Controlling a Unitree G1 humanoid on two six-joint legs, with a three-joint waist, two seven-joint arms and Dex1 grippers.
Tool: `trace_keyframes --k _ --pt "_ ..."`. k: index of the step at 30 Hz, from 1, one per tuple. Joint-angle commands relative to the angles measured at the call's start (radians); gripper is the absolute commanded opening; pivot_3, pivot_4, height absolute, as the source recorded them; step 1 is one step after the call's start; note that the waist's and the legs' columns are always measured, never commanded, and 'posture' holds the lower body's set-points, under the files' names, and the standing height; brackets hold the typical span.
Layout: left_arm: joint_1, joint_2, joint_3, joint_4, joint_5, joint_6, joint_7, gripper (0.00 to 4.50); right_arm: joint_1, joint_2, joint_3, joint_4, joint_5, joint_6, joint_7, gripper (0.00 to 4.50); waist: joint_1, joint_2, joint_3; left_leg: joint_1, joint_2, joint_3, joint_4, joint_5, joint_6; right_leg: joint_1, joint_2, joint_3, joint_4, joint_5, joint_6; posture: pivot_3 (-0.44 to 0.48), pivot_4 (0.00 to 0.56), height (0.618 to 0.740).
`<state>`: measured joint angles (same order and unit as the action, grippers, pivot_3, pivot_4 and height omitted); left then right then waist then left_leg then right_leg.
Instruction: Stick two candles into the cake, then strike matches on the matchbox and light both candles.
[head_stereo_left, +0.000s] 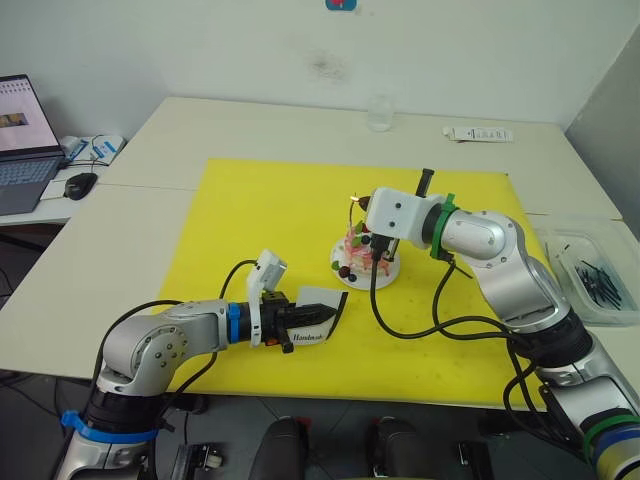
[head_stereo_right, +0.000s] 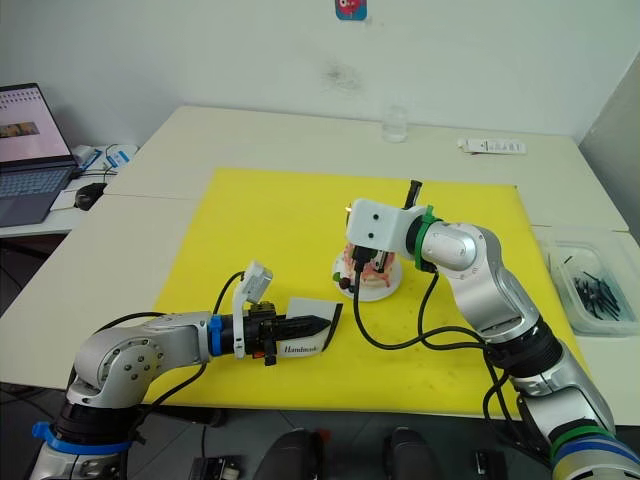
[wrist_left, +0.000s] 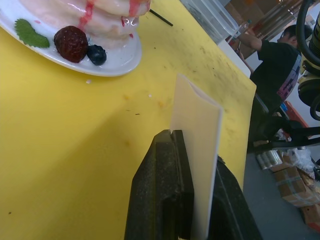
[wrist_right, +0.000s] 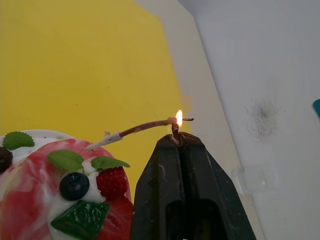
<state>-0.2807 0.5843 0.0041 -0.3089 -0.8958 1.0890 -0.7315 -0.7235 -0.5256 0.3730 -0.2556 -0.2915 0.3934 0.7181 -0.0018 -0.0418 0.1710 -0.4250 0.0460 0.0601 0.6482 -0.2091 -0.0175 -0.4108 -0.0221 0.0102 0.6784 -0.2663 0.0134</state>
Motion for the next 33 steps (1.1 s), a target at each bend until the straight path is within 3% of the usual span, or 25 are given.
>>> trace_keyframes --k 1,33 --pt "-0.017 -0.014 -0.012 -0.040 -0.017 0.001 -0.006 0.00 -0.006 0.004 -0.034 -0.008 -0.001 -0.011 -0.011 0.03 0.000 0.000 0.000 0.000 0.000 0.000 0.000 0.000 0.000 0.000 0.000 0.000 0.000 0.000 0.000 0.000 0.150 0.727" --pt "-0.020 0.023 0.057 -0.035 -0.079 0.059 -0.014 0.00 0.019 0.002 -0.111 -0.127 0.047 0.122 0.000 0.03 -0.001 0.000 0.000 0.000 0.001 0.000 -0.002 0.000 0.000 -0.001 0.000 0.000 0.000 -0.001 -0.001 0.000 0.150 0.727"
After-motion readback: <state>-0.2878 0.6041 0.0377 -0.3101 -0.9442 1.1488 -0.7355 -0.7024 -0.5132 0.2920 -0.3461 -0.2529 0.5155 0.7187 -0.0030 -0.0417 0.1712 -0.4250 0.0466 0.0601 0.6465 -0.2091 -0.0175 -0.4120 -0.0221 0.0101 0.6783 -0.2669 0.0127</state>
